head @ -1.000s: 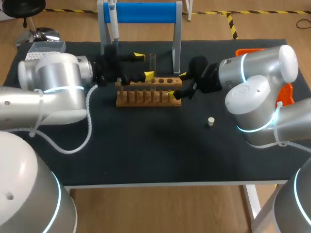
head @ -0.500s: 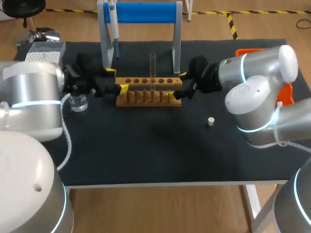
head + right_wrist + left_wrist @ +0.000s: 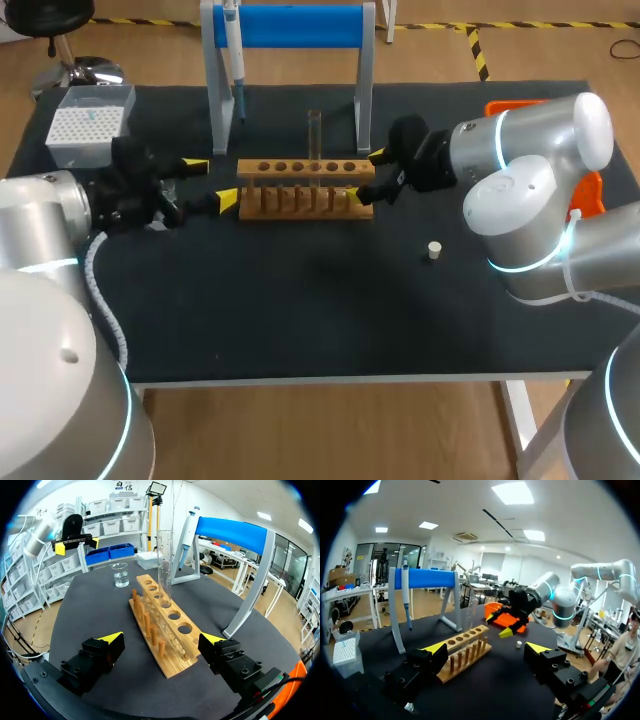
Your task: Invert the test tube, pick up the pipette, mount the tip to pipette, aspirate from beaker and dispense into the tube, eject the tip, return the pipette, and cap with the stopper.
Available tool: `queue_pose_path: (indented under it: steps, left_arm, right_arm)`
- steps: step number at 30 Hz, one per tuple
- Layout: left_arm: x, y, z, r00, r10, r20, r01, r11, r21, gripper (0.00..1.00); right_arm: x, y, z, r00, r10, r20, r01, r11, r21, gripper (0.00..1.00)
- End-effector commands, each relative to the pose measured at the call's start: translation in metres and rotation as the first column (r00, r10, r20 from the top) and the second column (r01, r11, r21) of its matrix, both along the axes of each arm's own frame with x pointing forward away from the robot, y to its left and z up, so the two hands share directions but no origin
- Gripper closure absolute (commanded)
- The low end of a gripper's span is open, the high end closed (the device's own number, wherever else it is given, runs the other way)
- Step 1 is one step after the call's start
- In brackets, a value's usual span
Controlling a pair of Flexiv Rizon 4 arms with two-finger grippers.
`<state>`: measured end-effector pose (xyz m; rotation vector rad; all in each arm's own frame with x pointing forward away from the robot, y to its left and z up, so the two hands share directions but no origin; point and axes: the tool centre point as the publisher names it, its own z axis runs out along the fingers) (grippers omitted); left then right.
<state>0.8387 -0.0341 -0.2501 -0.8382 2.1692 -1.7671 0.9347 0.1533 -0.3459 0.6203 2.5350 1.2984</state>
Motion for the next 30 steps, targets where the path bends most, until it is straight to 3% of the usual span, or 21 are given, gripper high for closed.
queue_pose_path:
  steps: [1, 15, 22, 30]
  left_arm:
    - [-0.002, -0.002, -0.001, 1.000, 0.018, 0.008, -0.018, 1.000, -0.001, 0.00]
    - [-0.002, -0.002, -0.001, 1.000, 0.018, 0.008, -0.018, 1.000, -0.001, 0.00]
    - [0.001, 0.077, -0.013, 0.975, 0.222, 0.012, -0.222, 0.971, 0.086, 0.00]
    - [0.001, 0.157, -0.022, 0.901, 0.433, 0.021, -0.431, 0.891, 0.143, 0.00]
  right_arm:
    - [0.000, -0.001, 0.001, 1.000, 0.002, -0.003, -0.002, 1.000, -0.003, 0.00]
    - [0.000, -0.001, 0.001, 1.000, 0.002, -0.003, -0.002, 1.000, -0.003, 0.00]
    - [0.000, -0.001, 0.001, 1.000, 0.002, -0.003, -0.002, 1.000, -0.003, 0.00]
    - [0.000, -0.001, 0.001, 1.000, 0.002, -0.003, -0.002, 1.000, -0.003, 0.00]
